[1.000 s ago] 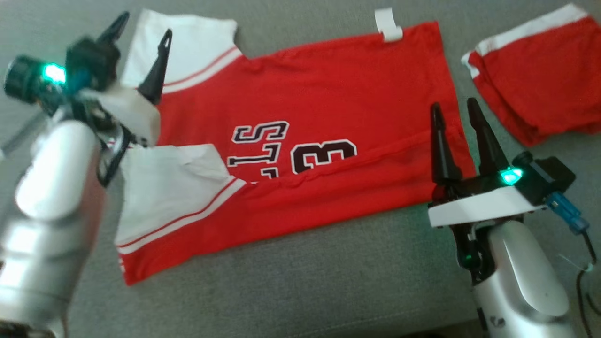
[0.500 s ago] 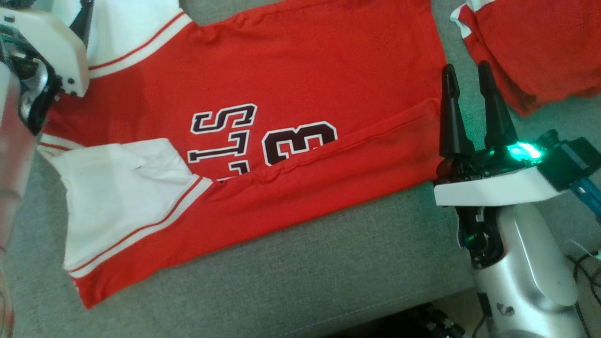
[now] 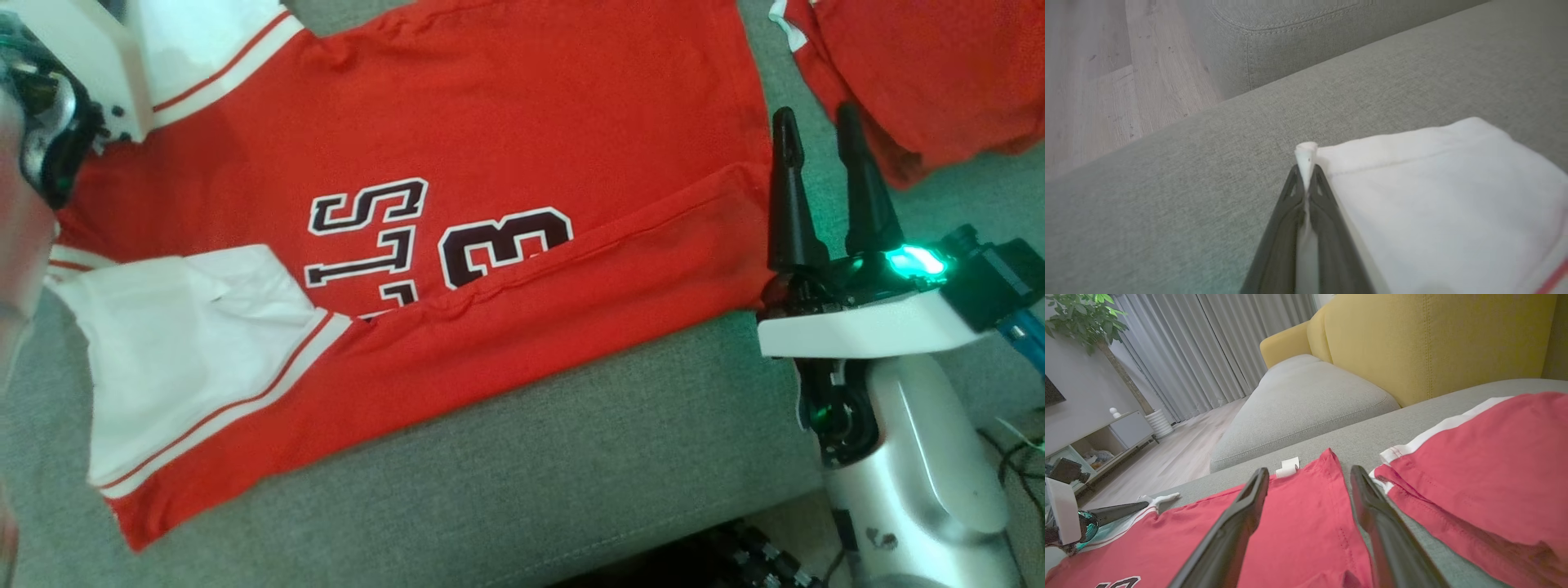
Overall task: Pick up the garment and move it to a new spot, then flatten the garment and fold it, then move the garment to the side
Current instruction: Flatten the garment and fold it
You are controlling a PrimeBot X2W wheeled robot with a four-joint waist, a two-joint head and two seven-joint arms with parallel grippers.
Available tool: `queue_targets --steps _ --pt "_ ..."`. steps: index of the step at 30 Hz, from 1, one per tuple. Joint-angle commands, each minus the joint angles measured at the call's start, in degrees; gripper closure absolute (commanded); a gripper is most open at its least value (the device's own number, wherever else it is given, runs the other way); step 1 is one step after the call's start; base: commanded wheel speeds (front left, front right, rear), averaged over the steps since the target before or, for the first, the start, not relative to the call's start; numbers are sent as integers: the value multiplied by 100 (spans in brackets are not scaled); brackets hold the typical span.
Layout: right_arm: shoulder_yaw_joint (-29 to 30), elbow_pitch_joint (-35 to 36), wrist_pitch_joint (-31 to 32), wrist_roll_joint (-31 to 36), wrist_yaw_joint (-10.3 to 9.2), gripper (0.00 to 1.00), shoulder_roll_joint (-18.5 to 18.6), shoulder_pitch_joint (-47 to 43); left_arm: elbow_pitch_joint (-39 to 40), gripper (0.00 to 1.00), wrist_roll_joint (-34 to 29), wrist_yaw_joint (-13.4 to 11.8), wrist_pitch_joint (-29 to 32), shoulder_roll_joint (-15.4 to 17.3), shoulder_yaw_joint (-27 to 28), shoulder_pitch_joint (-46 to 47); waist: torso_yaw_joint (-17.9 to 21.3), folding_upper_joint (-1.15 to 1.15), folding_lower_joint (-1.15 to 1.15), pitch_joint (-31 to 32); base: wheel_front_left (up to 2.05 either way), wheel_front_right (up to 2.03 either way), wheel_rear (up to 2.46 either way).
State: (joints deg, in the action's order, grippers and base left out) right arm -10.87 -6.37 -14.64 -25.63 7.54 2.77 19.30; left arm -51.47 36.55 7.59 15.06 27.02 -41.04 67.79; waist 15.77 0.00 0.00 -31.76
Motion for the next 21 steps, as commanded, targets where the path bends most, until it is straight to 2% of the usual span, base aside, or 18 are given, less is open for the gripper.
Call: queue_targets --steps 1,7,11,16,18,21 --pt "-77 152 -36 55 -5 0 10 -81 75 100 20 -10 -83 283 51 46 -42 0 0 56 0 0 0" --pt "62 21 -36 339 -5 0 10 -112 248 100 85 -10 -1218 91 -231 9 -377 0 0 470 0 0 0" --pt "239 -148 -35 569 -5 0 10 -125 420 100 90 -10 -1767 -85 -405 -108 -690 0 0 765 0 0 0" --pt "612 -457 328 948 -5 0 10 12 736 100 -22 -10 -2074 -156 -674 -287 -998 0 0 944 0 0 0" --pt "864 -569 757 1246 -5 0 10 248 1056 100 -65 -20 -2237 -179 -760 -453 -1227 0 0 1022 0 0 0" --pt "1058 -634 1093 1508 -5 0 13 468 1322 100 -85 -57 -2271 -185 -817 -592 -1367 0 0 1039 0 0 0"
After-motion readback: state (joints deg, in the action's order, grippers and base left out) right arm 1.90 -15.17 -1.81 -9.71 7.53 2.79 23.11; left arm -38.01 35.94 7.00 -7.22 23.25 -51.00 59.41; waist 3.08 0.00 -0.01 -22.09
